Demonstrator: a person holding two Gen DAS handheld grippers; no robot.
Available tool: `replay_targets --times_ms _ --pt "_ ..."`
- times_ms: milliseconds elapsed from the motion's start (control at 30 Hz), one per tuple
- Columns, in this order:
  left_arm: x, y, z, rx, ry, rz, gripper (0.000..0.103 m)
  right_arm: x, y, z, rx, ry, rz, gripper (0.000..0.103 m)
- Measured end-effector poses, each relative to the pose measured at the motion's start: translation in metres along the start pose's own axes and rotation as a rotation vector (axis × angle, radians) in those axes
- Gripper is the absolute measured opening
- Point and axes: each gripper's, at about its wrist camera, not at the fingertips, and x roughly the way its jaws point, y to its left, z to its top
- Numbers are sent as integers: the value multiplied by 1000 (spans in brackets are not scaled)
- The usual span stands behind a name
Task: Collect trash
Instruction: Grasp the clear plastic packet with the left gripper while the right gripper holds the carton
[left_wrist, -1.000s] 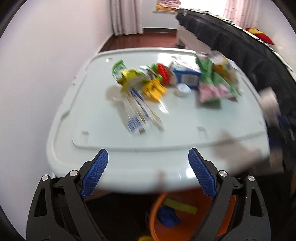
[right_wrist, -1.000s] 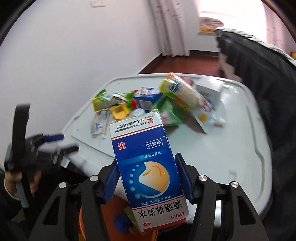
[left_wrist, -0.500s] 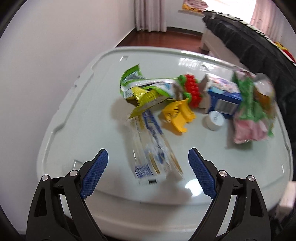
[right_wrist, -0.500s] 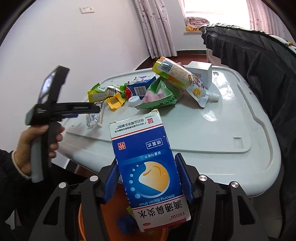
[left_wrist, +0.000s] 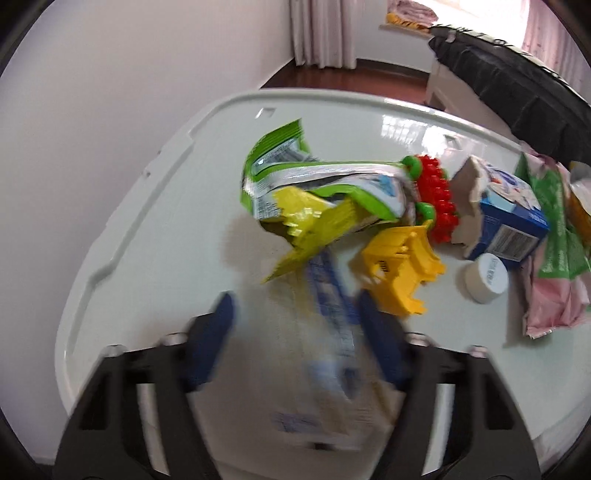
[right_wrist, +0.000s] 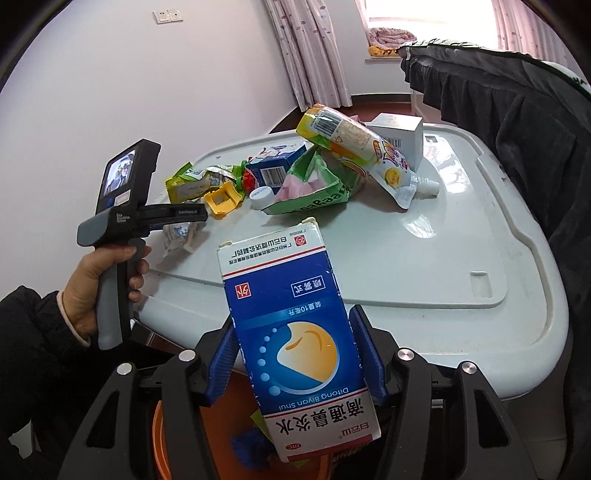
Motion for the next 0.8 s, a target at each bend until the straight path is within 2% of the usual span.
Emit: replay_targets --times_ms 33,100,133,333,533,800 --pt "-2 -1 -1 8 -3 5 33 0 1 0 -1 1 1 58" --pt "-5 -1 -2 16 1 10 24 1 2 0 -3 2 3 58" --pt "-8 1 -5 10 4 -4 15 1 3 0 -5 2 4 58" --pt "-29 14 -22 0 14 -58 10 2 10 0 -22 2 15 58" --pt "-74 18 -49 24 -22 -124 10 1 20 0 -29 1 39 58" --pt "-126 10 -87 102 -43 -208 10 -10 34 -2 -41 -22 42 58"
